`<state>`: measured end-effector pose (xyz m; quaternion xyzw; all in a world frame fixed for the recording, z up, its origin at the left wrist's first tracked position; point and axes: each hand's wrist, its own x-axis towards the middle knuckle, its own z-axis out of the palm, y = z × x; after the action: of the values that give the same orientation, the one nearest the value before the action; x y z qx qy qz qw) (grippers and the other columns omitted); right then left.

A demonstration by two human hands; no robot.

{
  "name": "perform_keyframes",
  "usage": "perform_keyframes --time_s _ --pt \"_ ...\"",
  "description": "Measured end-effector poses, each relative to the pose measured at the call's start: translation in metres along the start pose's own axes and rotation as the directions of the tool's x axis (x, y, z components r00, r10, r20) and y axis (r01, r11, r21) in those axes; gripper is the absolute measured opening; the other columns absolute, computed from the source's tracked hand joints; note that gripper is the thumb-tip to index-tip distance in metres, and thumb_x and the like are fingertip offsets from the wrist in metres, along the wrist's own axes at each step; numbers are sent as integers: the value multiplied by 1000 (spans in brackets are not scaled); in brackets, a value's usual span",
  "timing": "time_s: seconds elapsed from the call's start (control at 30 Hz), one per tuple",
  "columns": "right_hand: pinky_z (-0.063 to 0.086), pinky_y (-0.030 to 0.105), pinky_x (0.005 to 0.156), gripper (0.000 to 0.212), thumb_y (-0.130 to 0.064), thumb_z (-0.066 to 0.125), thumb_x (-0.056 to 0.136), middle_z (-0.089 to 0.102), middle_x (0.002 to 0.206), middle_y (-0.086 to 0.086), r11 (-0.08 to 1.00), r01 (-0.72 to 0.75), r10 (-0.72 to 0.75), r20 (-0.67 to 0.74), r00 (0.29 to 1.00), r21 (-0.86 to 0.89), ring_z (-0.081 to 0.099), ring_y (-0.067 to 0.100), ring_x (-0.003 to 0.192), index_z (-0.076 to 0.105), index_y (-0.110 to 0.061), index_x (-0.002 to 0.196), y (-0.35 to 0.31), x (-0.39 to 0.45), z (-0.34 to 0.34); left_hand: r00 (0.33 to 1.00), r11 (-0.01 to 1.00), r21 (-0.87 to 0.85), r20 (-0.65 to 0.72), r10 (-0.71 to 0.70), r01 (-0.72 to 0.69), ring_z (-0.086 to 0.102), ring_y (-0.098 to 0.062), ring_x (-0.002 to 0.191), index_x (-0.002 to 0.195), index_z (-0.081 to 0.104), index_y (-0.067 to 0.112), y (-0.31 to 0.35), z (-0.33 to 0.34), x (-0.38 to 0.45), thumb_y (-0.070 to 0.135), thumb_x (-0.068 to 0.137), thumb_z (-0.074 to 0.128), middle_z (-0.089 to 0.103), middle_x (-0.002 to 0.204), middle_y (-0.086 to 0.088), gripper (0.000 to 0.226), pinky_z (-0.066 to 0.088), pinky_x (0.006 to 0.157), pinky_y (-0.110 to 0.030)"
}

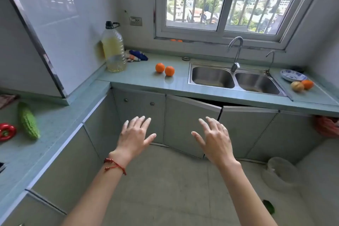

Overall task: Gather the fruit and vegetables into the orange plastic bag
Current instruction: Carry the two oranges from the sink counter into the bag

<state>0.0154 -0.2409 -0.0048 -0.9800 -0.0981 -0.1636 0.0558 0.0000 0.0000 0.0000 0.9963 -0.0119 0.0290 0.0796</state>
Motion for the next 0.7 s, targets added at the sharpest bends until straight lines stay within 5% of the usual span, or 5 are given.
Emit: perform_keyframes --time_s 0.27,0.53,0.7 --pt "48 46 91 58 -52 33 82 66 116 16 997 -30 25 71 997 68 62 30 109 63 -13 113 0 69 32 1000 1000 -15 -26 -2 2 17 -19 142 144 21 21 -24 9 77 49 91 36 23 154 -3 62 12 116 -41" --pt "15 37 115 57 -49 36 93 31 151 10 990 -46 25 161 987 133 24 24 141 33 -17 141 -15 197 80 999 999 -41 -32 30 -31 17 -20 143 144 21 20 -67 12 213 48 91 37 24 154 -4 62 12 116 -40" --pt "21 39 114 61 -52 32 89 40 145 13 979 -113 86 163 983 167 34 28 136 41 -15 136 -31 271 107 999 999 -22 -5 47 -48 15 -19 143 144 18 21 -100 11 294 49 92 34 21 154 -3 62 11 117 -39"
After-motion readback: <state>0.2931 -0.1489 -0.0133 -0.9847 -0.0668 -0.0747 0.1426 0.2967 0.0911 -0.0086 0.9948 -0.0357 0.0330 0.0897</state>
